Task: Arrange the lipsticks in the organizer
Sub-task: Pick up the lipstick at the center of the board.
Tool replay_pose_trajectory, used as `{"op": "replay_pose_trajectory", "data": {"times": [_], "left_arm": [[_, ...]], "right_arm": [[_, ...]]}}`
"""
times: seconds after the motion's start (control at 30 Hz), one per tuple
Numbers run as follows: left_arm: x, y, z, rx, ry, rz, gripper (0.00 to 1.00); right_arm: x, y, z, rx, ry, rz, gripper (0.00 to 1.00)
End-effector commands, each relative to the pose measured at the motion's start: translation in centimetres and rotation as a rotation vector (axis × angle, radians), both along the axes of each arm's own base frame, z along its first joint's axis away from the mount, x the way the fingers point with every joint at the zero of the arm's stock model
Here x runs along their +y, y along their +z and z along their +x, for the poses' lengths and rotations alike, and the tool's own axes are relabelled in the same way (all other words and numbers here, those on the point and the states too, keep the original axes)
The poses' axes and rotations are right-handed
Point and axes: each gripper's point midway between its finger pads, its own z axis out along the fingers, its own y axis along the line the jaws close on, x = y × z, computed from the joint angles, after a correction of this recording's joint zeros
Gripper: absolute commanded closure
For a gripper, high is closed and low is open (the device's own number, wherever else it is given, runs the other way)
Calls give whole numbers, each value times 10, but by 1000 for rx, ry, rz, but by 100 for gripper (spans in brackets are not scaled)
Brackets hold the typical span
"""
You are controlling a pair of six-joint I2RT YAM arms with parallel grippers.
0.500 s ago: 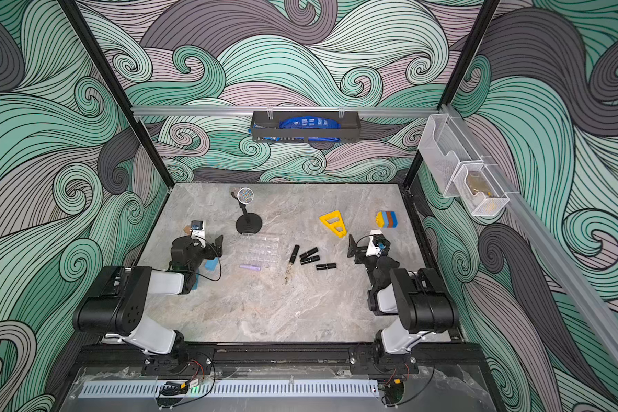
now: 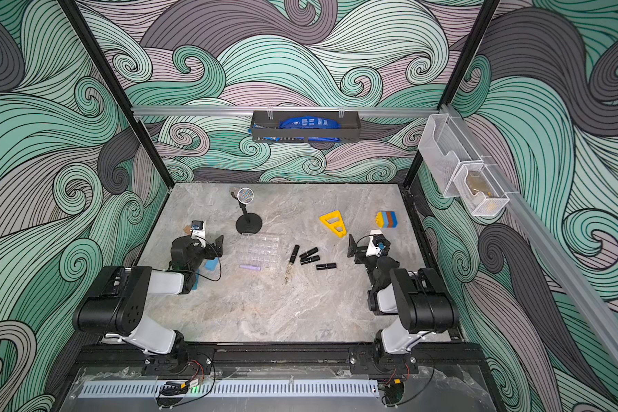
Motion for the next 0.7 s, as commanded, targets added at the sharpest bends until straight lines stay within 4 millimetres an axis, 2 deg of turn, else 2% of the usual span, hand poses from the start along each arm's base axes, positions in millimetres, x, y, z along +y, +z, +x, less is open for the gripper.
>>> {"op": "replay_pose_trajectory", "data": {"times": [0.0,0.17,0.23,0.3,0.33,0.37,0.5,0.53,0.6,0.67], "left_arm": [[1,4,7,-10,-7,-2,1],[0,5,7,-16,-19,-6,1],[5,10,3,-14,29,20,1],[9,33,-5,-28,96,67,1],[12,49,-11,-49,133,82,1],[19,68,-20,-80,215,88,1],[21,111,-43,-115,333,-4,1],[17,120,-47,-98,329,-16,1],[9,135,-54,-54,311,-73,1],[2,143,-62,16,319,-196,1]], "right_arm": [[2,7,6,-16,7,-12,1],[4,6,8,-7,18,-21,1],[7,6,9,-8,1,-44,1],[8,10,9,-4,-36,-71,1],[12,20,10,-9,-50,-101,1],[26,33,11,-15,-40,-156,1],[64,87,4,-87,-123,-177,1],[67,97,2,-65,-187,-128,1],[85,98,1,68,-177,-20,1],[125,104,0,252,40,216,1]]}}
